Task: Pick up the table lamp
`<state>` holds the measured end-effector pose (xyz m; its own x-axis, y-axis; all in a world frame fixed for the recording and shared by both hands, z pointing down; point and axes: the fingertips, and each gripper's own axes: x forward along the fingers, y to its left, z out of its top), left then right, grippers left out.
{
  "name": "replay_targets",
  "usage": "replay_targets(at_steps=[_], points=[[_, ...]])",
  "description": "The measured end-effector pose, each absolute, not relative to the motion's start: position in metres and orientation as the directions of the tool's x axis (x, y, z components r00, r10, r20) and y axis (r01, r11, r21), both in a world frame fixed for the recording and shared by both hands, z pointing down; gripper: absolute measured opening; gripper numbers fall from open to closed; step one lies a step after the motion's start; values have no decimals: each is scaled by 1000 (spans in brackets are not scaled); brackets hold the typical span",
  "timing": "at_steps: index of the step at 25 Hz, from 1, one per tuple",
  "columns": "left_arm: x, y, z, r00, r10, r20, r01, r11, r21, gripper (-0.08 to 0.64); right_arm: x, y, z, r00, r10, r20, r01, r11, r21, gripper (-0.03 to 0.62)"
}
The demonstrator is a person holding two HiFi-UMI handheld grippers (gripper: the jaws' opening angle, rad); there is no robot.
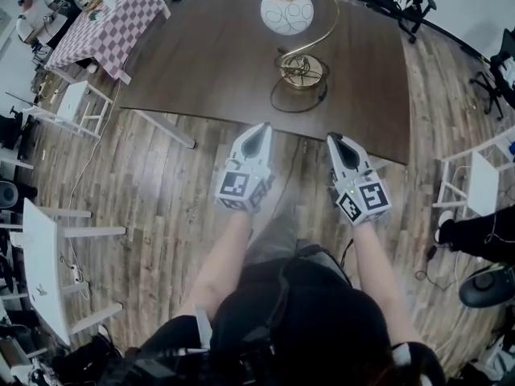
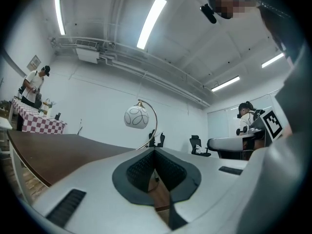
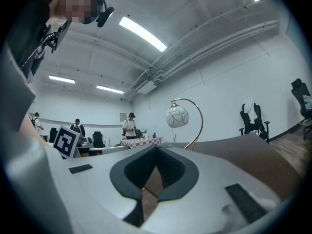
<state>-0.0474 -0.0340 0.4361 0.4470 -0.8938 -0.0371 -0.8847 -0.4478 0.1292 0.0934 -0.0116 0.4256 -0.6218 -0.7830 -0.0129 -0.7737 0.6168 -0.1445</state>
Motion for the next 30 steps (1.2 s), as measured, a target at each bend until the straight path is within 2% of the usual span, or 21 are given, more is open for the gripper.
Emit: replay_targets(at_steps=[30], points=[[-36,-185,454,489,-870,-62,-861,-492,126,2,100,-149,431,-602,-798,-29,-791,601,-110,3]])
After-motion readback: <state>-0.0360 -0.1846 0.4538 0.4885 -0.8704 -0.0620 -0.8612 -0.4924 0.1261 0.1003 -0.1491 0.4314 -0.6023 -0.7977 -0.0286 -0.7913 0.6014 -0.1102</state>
